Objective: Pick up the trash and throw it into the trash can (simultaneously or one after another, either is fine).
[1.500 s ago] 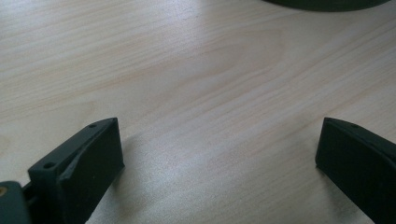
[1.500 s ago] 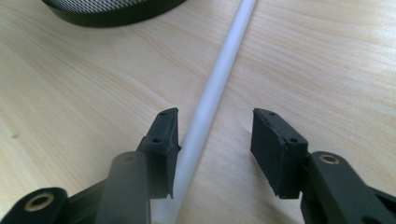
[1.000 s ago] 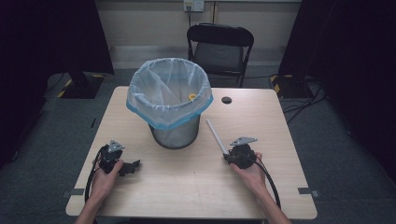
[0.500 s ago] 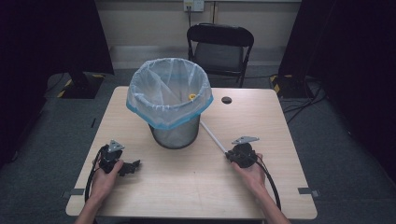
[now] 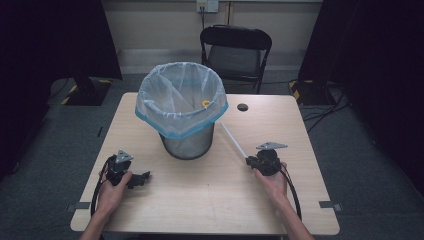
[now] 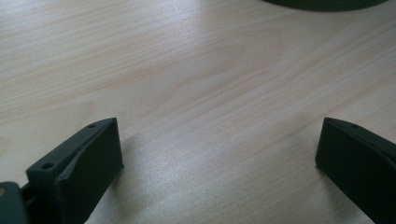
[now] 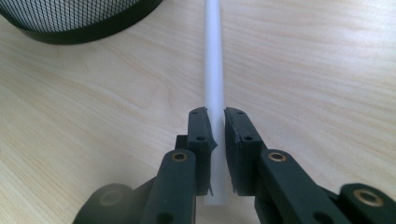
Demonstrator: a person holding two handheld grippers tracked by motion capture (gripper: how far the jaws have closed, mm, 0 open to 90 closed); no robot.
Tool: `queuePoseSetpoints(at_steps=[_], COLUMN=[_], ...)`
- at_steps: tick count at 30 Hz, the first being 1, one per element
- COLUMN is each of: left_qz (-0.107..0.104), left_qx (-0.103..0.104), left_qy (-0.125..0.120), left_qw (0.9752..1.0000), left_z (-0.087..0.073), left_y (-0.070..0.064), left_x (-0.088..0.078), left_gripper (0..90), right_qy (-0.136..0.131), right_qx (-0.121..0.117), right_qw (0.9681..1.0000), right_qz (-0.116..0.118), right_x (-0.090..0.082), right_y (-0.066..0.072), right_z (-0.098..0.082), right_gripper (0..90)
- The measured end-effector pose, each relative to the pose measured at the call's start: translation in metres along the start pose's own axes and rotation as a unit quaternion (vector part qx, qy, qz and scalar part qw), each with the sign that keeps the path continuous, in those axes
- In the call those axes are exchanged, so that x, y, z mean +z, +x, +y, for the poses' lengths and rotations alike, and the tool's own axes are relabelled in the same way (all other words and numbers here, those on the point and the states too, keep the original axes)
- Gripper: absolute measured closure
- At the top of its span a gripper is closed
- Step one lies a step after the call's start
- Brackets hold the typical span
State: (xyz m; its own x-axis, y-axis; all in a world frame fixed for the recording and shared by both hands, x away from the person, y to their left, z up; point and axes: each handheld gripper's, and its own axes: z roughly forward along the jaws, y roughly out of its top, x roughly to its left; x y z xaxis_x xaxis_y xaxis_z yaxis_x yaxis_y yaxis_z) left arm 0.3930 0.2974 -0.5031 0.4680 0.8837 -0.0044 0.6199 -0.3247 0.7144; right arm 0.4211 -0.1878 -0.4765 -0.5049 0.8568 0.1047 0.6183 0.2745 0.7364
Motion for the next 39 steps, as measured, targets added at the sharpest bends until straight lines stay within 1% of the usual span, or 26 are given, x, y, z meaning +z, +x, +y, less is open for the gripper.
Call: queuePoseSetpoints(at_steps=[7, 11, 13, 17, 22, 25, 28, 33, 37, 39], left_qz=[0.000, 0.000, 0.000, -0.001, -0.001, -0.001, -0.001, -0.001, -0.001, -0.001], left_qx=[0.000, 0.000, 0.000, 0.001, 0.000, 0.000, 0.000, 0.000, 0.001, 0.000], left_qy=[0.000, 0.000, 0.000, 0.000, 0.000, 0.000, 0.000, 0.000, 0.000, 0.000], left_qw=[1.0000, 1.0000, 1.0000, 1.0000, 1.0000, 1.0000, 1.0000, 1.0000, 1.0000, 1.0000], left_z=[0.000, 0.000, 0.000, 0.000, 0.000, 0.000, 0.000, 0.000, 0.000, 0.000], left_y=[0.000, 0.000, 0.000, 0.000, 0.000, 0.000, 0.000, 0.000, 0.000, 0.000], left_x=[0.000, 0.000, 0.000, 0.000, 0.000, 0.000, 0.000, 0.000, 0.000, 0.000], left_gripper=[0.0, 0.0, 0.0, 0.0, 0.0, 0.0, 0.0, 0.0, 0.0, 0.0], right_qy=[-0.019, -0.032, -0.034, -0.037, -0.051, -0.059, -0.066, -0.077, -0.086, -0.088], right_qx=[0.010, 0.010, 0.008, 0.013, 0.019, 0.017, 0.024, 0.024, 0.019, 0.021], right_qw=[0.9998, 0.9995, 0.9994, 0.9992, 0.9985, 0.9981, 0.9975, 0.9967, 0.9961, 0.9959], right_qz=[0.001, 0.003, 0.004, 0.008, 0.010, 0.002, 0.003, 0.004, 0.004, 0.005], right_x=[-0.007, -0.011, -0.012, -0.012, -0.016, -0.020, -0.023, -0.028, -0.031, -0.032], right_y=[-0.005, -0.005, -0.005, -0.005, -0.007, -0.009, -0.012, -0.012, -0.012, -0.013], right_z=[0.003, 0.007, 0.009, 0.011, 0.014, 0.015, 0.016, 0.021, 0.027, 0.030], right_gripper=[81.4, 81.4, 81.4, 81.4, 81.4, 81.3, 81.4, 81.4, 81.4, 81.4])
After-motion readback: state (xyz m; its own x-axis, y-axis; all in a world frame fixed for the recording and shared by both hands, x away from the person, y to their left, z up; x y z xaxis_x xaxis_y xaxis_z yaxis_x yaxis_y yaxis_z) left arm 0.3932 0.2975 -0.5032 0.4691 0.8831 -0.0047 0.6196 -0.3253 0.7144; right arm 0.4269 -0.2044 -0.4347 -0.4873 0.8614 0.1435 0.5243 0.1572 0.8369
